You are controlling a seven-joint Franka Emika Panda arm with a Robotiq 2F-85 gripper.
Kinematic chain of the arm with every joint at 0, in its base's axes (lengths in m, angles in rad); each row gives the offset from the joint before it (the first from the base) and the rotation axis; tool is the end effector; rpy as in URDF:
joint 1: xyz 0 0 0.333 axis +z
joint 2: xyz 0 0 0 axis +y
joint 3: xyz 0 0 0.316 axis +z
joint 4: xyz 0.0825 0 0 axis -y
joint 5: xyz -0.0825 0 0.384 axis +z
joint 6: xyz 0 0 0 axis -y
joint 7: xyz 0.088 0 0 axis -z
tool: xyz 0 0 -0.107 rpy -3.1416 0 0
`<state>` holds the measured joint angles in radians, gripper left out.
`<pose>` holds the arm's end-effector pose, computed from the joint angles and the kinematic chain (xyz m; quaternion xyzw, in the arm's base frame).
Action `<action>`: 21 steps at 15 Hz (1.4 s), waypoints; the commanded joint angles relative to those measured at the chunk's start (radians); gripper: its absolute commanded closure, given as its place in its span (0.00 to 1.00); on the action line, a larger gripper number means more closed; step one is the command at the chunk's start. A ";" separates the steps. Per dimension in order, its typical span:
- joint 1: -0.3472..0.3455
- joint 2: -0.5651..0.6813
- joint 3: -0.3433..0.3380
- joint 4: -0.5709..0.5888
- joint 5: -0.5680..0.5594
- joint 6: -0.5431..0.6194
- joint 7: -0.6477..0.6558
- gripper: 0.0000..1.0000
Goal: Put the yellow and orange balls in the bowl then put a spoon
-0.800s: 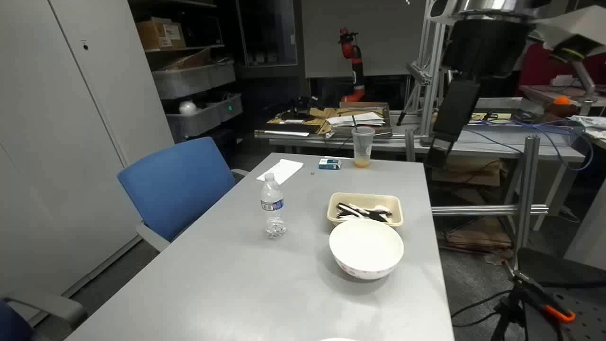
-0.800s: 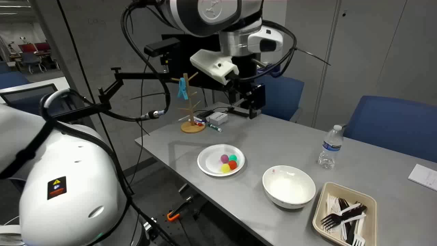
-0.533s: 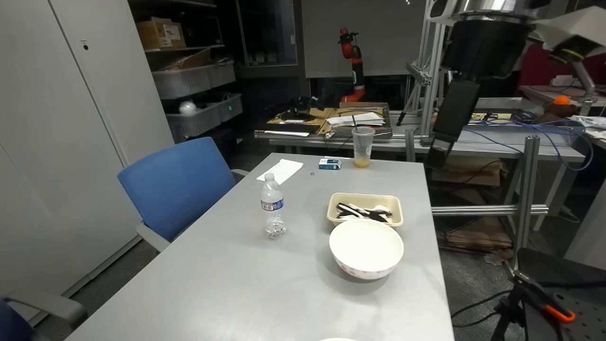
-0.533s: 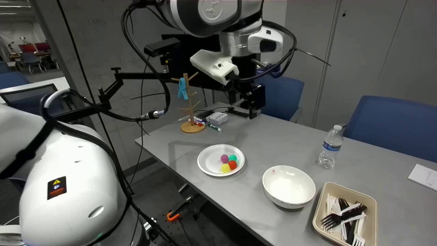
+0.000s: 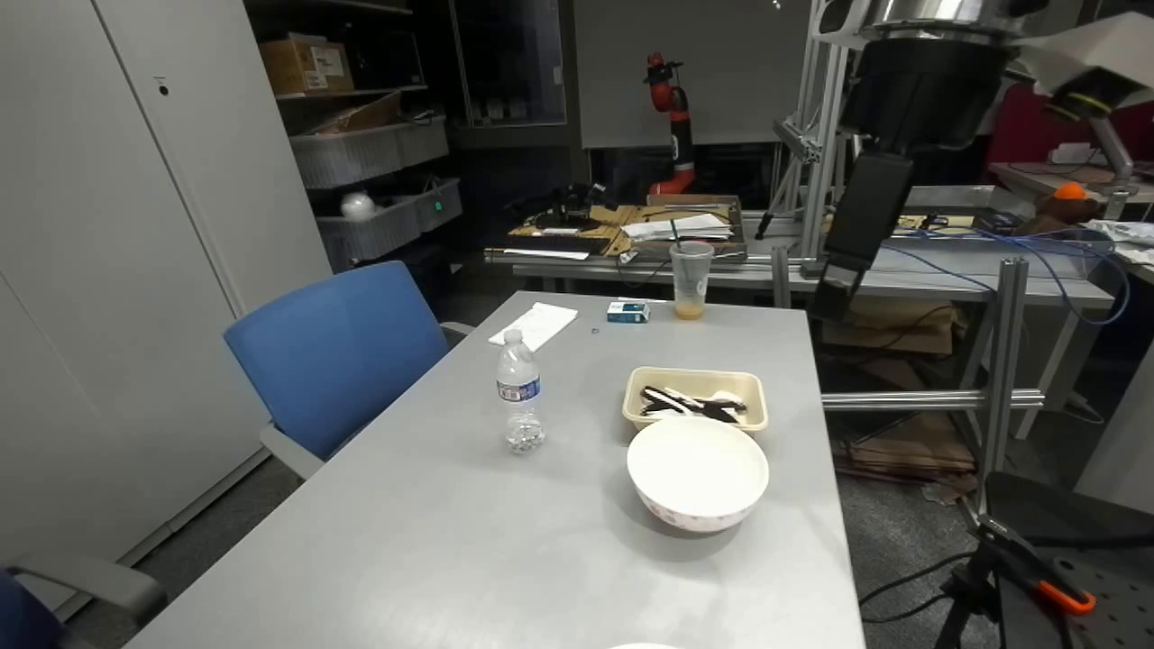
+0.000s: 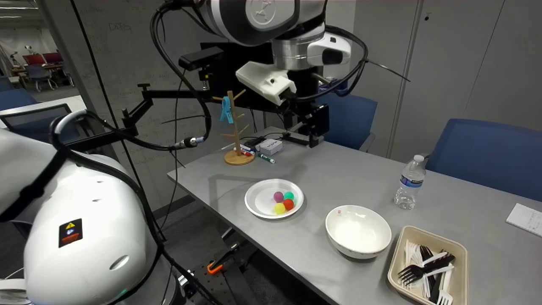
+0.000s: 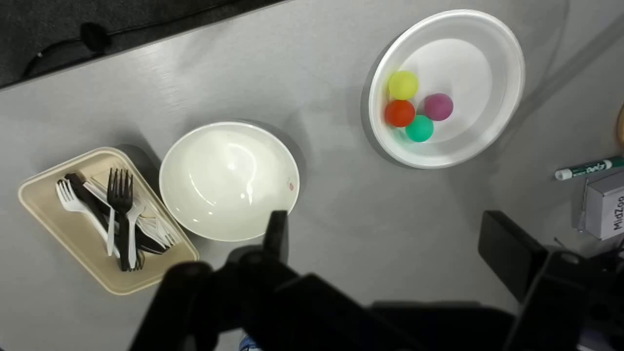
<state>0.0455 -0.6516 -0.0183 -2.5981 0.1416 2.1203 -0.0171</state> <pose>0.3665 0.0161 0.4804 -0.9939 0.0082 -0.0859 0.0694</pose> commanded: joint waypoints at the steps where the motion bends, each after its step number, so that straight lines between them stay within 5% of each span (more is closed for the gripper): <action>1: -0.003 0.000 0.002 0.002 0.001 -0.003 -0.002 0.00; 21: 0.000 0.084 0.026 0.013 -0.001 -0.060 0.001 0.00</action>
<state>0.0458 -0.5668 0.0078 -2.5870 0.1415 2.0628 -0.0158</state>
